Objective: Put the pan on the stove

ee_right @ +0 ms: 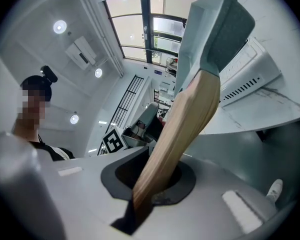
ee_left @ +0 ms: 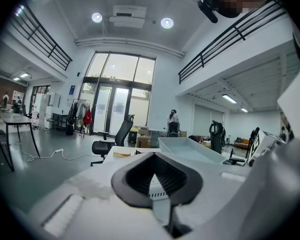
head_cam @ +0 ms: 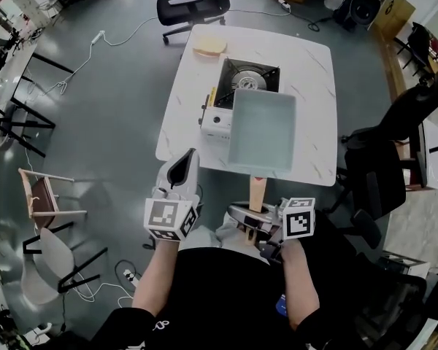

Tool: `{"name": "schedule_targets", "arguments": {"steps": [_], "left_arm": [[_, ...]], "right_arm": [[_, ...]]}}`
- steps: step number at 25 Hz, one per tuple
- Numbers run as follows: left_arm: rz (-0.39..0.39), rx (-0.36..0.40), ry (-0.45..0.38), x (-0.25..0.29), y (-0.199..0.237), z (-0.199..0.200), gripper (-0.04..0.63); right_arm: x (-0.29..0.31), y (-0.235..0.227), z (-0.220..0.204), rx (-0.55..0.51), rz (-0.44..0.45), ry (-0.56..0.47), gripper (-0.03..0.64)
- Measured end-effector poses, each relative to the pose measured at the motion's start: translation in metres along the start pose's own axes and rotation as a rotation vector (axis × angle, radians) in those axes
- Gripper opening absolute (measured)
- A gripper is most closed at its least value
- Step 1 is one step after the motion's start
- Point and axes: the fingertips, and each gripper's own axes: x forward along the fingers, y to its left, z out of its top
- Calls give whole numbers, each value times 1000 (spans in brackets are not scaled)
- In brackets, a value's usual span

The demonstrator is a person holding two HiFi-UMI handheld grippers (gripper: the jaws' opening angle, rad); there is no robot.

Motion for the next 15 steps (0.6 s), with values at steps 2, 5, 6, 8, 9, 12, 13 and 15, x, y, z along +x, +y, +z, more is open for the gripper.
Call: {"name": "schedule_targets", "arguments": {"steps": [2, 5, 6, 8, 9, 12, 13, 15], "left_arm": [[-2, 0, 3, 5, 1, 2, 0], [2, -2, 4, 12, 6, 4, 0], [3, -4, 6, 15, 7, 4, 0], [2, -7, 8, 21, 10, 3, 0], [0, -7, 9, 26, 12, 3, 0], [-8, -12, 13, 41, 19, 5, 0], [-10, -14, 16, 47, 22, 5, 0], [-17, -18, 22, 58, 26, 6, 0]], "right_arm": [[0, -1, 6, 4, 3, 0, 28], [4, -3, 15, 5, 9, 1, 28], [5, -4, 18, 6, 10, 2, 28], [7, -7, 25, 10, 13, 2, 28], [8, -9, 29, 11, 14, 1, 28], [15, -16, 43, 13, 12, 3, 28], [17, -18, 48, 16, 13, 3, 28], [22, -22, 58, 23, 11, 3, 28]]}}
